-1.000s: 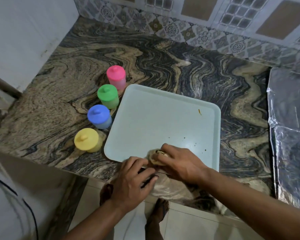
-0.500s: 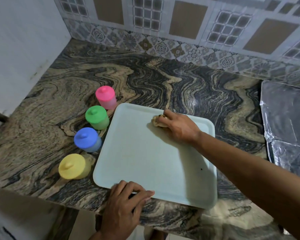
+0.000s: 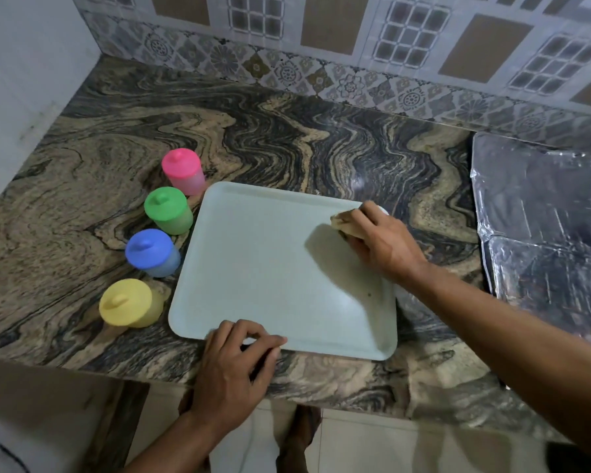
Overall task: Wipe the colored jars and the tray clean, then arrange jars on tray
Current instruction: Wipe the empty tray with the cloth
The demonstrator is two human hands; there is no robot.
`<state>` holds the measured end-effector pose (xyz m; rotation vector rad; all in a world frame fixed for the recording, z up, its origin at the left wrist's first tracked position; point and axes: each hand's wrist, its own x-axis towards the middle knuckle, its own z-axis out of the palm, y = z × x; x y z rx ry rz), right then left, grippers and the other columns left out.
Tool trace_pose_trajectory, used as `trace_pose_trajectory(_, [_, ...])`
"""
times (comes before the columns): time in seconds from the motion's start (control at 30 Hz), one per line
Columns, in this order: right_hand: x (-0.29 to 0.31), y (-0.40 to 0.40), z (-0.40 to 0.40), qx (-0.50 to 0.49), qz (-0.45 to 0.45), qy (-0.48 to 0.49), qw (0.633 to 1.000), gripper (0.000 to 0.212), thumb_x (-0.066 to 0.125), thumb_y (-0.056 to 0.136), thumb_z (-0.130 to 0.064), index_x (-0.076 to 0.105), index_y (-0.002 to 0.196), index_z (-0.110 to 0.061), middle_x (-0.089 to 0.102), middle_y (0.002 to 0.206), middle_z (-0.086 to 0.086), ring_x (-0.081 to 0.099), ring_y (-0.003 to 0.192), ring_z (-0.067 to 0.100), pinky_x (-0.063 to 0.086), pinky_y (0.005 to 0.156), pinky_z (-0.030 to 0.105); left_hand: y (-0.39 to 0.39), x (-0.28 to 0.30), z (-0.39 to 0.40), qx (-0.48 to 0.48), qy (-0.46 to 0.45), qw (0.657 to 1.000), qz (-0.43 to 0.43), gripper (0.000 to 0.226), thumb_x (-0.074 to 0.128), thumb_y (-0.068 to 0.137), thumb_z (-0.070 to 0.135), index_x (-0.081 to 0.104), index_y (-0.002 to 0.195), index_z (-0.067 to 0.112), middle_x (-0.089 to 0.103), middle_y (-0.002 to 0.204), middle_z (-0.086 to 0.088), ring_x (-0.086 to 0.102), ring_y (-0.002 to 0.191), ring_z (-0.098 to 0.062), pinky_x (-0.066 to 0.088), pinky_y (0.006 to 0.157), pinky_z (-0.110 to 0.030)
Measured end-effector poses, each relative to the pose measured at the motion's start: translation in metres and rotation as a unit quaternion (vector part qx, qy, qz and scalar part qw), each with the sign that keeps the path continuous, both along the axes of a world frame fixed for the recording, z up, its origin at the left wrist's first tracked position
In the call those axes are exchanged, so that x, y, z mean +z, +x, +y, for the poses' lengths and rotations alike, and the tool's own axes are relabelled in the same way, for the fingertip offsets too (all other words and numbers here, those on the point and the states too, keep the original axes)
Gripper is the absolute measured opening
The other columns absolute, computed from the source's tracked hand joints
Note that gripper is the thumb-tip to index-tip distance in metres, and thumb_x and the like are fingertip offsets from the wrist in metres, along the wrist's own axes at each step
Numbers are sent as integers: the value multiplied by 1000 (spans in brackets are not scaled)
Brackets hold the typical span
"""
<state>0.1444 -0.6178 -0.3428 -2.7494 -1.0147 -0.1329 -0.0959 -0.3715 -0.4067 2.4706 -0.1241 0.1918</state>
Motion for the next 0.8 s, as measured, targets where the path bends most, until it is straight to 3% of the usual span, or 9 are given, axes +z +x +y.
trace_pose_trajectory(0.13, [-5, -82, 4, 108, 83, 2, 991, 31, 57, 98, -33, 51, 126, -19, 53, 107, 7, 60, 78, 31, 47, 57, 37, 10, 3, -3, -22, 12, 1000, -2, 25, 74, 91, 40, 75, 116, 36, 60, 106, 11, 56, 101, -19, 43, 82, -40])
trace_pose_trajectory(0.27, [-23, -116, -14, 162, 125, -62, 977, 47, 73, 87, -28, 49, 126, -19, 49, 106, 5, 60, 75, 27, 49, 52, 35, 15, -1, -6, -43, 19, 999, -6, 21, 71, 94, 44, 78, 113, 38, 62, 98, 13, 56, 94, -19, 39, 80, -37])
trace_pose_trajectory(0.4, [-29, -79, -19, 181, 105, -82, 974, 31, 47, 100, -35, 48, 128, -21, 54, 105, 10, 60, 70, 32, 49, 49, 37, 15, -2, -6, -45, 15, 999, -12, 24, 64, 98, 45, 78, 116, 38, 61, 93, 15, 53, 89, -17, 38, 77, -39])
trace_pose_trajectory(0.8, [-18, 69, 3, 107, 46, -116, 986, 28, 44, 103, -35, 41, 130, -30, 52, 115, 12, 65, 83, 37, 47, 61, 40, 16, -7, -7, -32, 7, 999, 12, 25, 60, 96, 54, 76, 114, 47, 56, 90, 20, 49, 88, -12, 35, 79, -35])
